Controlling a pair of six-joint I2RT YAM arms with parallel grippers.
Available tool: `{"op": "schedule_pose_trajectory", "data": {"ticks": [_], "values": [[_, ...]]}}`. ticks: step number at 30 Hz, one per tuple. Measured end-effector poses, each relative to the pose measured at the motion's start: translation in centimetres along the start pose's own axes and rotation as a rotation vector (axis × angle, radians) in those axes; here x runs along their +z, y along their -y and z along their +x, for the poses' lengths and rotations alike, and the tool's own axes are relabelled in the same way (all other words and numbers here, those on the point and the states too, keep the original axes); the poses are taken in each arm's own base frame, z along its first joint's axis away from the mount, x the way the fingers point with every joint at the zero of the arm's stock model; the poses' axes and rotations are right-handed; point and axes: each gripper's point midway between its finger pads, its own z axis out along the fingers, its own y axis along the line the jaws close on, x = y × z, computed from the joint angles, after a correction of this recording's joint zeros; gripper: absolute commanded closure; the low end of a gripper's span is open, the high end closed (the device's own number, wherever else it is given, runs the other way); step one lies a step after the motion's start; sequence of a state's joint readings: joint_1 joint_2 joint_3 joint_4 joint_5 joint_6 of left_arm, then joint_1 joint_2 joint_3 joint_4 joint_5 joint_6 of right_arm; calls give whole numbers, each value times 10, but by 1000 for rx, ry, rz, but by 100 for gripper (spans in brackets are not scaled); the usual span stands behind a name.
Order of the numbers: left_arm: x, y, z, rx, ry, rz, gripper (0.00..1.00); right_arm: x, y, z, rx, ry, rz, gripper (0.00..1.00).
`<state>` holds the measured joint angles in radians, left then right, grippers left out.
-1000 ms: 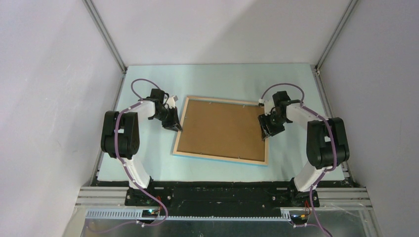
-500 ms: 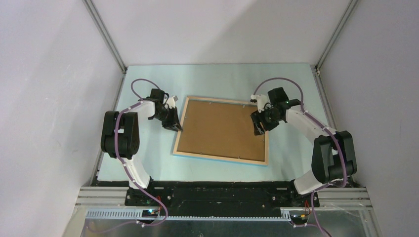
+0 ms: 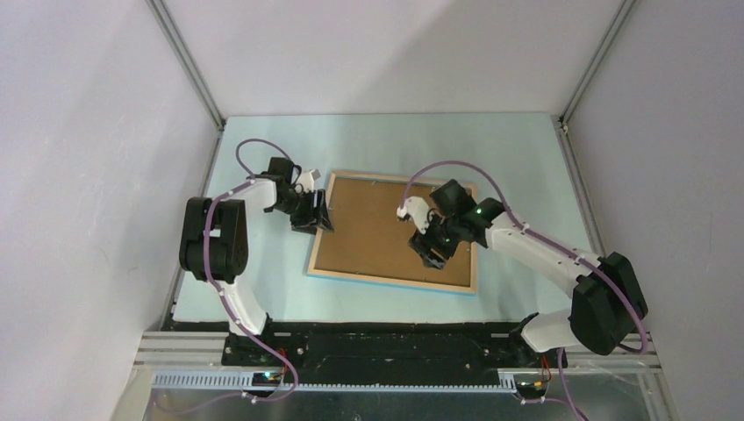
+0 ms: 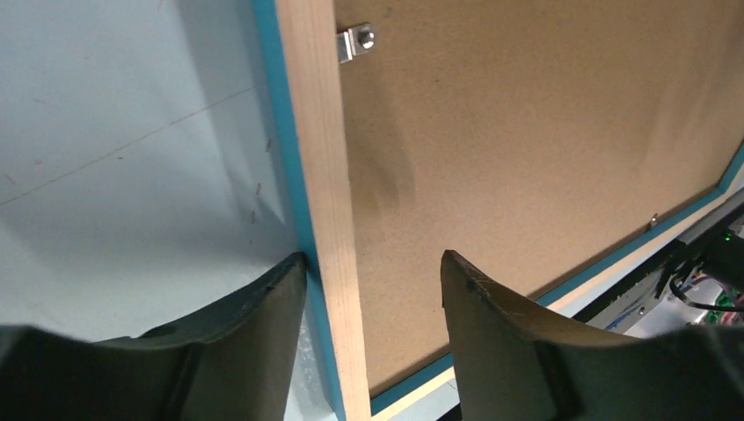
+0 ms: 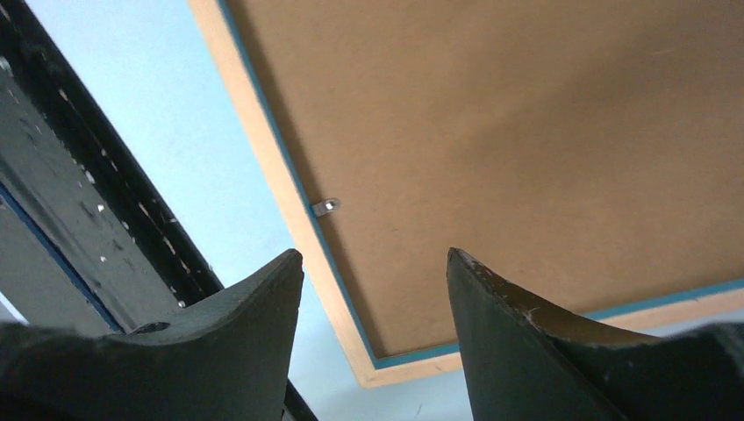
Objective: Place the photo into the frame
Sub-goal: Install the photo frame at the center of the board, then turn over the photo frame at the center of the board.
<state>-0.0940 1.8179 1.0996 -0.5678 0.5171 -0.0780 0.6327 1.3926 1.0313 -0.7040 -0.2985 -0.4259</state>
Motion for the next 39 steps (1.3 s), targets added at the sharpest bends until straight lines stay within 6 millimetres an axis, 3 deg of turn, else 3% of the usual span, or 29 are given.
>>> {"op": "schedule_pose_trajectory", "data": {"ticks": [5, 8, 13, 21, 27, 34, 39], "values": [[-3, 4, 0, 22, 2, 14, 26, 18, -32, 20, -100, -80, -25, 34], [-7, 1, 0, 39, 7, -7, 22, 22, -40, 25, -135, -101, -26, 33], [-22, -7, -8, 76, 53, -80, 16, 24, -37, 20, -157, -87, 10, 31], [-76, -4, -34, 184, 233, -209, 10, 20, -27, 7, -197, -41, 73, 25], [-104, -7, -38, 257, 338, -301, 9, 18, -31, 3, -198, -21, 56, 25], [-118, -5, -36, 319, 390, -327, 7, 25, -42, 5, -193, -22, -18, 26], [-115, -6, -27, 340, 394, -322, 7, 34, -46, 11, -199, -55, -45, 27]]}}
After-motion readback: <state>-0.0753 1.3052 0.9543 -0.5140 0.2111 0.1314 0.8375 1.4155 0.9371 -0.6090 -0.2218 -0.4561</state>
